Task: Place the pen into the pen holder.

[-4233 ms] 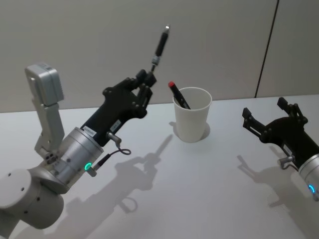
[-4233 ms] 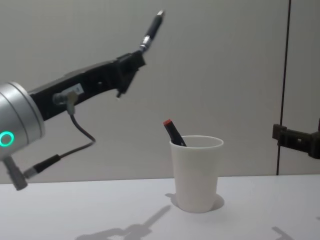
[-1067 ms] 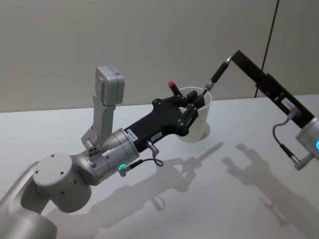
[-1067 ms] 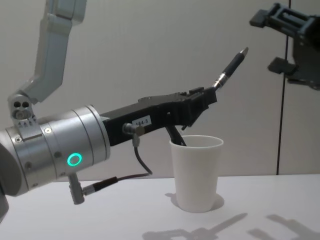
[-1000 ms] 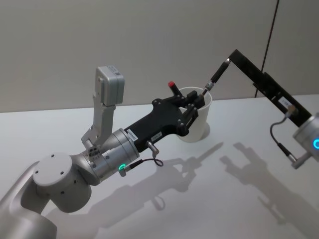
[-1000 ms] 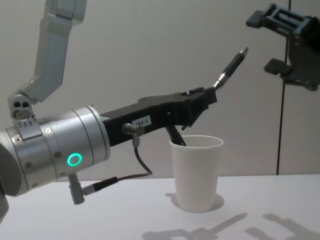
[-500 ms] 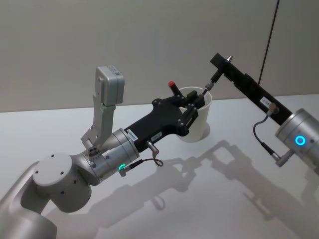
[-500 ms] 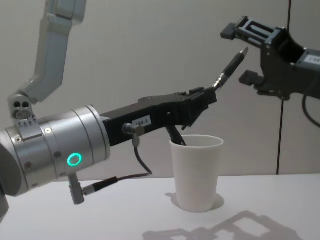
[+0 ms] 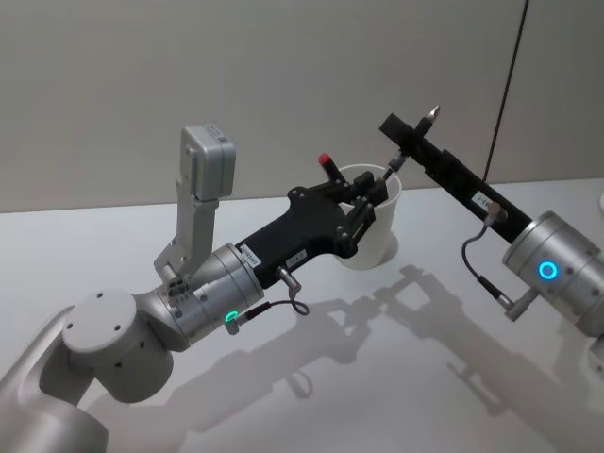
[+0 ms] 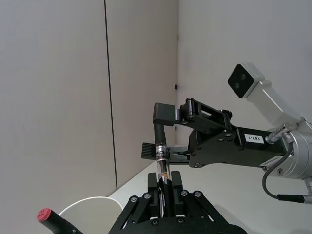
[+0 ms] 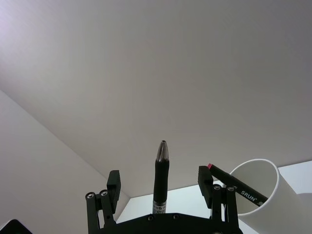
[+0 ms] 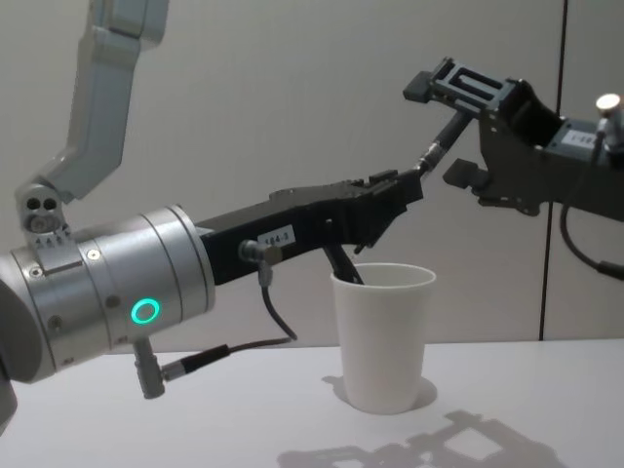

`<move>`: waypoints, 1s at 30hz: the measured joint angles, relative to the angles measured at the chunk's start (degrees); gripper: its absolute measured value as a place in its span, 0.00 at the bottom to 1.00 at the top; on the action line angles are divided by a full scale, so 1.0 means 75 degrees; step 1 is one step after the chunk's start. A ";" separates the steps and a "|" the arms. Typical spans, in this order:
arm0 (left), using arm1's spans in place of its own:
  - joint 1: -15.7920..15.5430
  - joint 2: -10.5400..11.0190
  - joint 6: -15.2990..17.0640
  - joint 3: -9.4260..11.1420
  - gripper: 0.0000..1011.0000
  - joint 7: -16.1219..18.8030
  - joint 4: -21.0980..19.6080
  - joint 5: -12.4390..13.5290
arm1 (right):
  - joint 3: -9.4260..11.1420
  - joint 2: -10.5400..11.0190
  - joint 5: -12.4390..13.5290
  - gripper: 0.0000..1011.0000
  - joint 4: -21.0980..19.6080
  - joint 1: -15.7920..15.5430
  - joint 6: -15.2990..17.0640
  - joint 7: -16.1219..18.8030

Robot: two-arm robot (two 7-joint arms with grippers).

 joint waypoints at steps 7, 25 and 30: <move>0.0000 0.0000 0.0000 0.0000 0.16 0.0000 0.0000 0.0000 | -0.0083 -0.0045 -0.0065 0.99 0.0085 0.0053 -0.0081 -0.0006; 0.0000 0.0000 0.0000 0.0000 0.16 0.0000 0.0000 0.0000 | -0.0172 -0.0099 -0.0137 0.67 0.0180 0.0109 -0.0176 -0.0008; 0.0000 0.0000 0.0000 0.0000 0.16 0.0000 0.0000 0.0000 | -0.0181 -0.0103 -0.0143 0.50 0.0191 0.0114 -0.0186 -0.0008</move>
